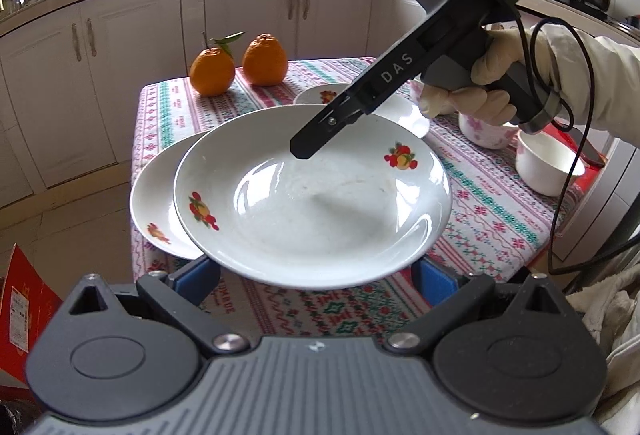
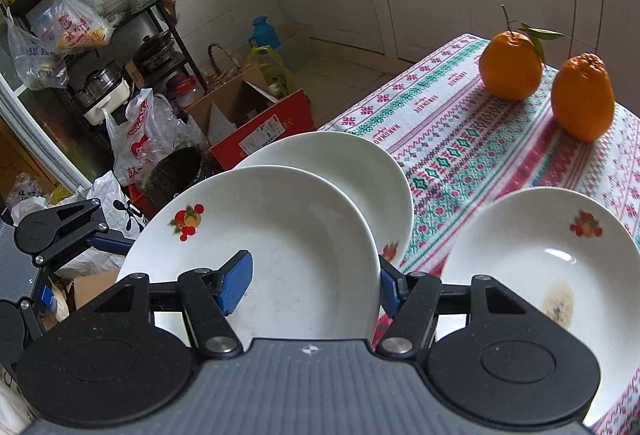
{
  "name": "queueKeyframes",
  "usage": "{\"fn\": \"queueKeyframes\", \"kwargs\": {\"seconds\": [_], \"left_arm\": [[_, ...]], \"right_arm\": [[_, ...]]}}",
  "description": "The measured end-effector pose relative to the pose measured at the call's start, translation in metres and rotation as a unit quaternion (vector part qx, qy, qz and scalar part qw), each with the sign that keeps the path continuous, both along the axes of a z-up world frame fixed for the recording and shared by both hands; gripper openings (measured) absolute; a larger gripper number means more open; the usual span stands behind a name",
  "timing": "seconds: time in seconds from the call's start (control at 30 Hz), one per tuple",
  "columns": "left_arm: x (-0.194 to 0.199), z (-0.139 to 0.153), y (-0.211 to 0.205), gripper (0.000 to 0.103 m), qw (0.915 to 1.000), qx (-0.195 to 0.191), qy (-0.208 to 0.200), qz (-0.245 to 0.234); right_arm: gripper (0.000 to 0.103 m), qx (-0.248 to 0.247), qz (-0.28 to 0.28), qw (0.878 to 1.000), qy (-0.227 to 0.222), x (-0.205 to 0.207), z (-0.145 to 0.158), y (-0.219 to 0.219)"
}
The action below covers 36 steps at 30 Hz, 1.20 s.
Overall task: Organize plates and bowls
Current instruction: 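Lower the held plate onto the other white plate and open the right gripper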
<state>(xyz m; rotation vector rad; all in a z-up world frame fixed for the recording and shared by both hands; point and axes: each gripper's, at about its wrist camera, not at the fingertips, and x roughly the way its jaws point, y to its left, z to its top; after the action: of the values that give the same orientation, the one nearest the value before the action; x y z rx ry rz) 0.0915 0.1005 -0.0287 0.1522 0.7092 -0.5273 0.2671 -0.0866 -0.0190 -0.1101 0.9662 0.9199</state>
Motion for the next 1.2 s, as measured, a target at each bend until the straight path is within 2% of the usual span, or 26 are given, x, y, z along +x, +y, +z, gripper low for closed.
{"fn": "queueKeyframes", "kwargs": {"seconds": [0.67,1.2], "left_arm": [[0.022,-0.008,0.013,0.101,0.9996,0.004,0.012,0.024],[0.037,-0.013,0.018,0.101,0.9999,0.000,0.017,0.003]], "right_arm": [[0.070,-0.004,0.010,1.000,0.011,0.028,-0.015,0.023],[0.070,-0.016,-0.002,1.000,0.009,0.030,-0.013,0.021]]}}
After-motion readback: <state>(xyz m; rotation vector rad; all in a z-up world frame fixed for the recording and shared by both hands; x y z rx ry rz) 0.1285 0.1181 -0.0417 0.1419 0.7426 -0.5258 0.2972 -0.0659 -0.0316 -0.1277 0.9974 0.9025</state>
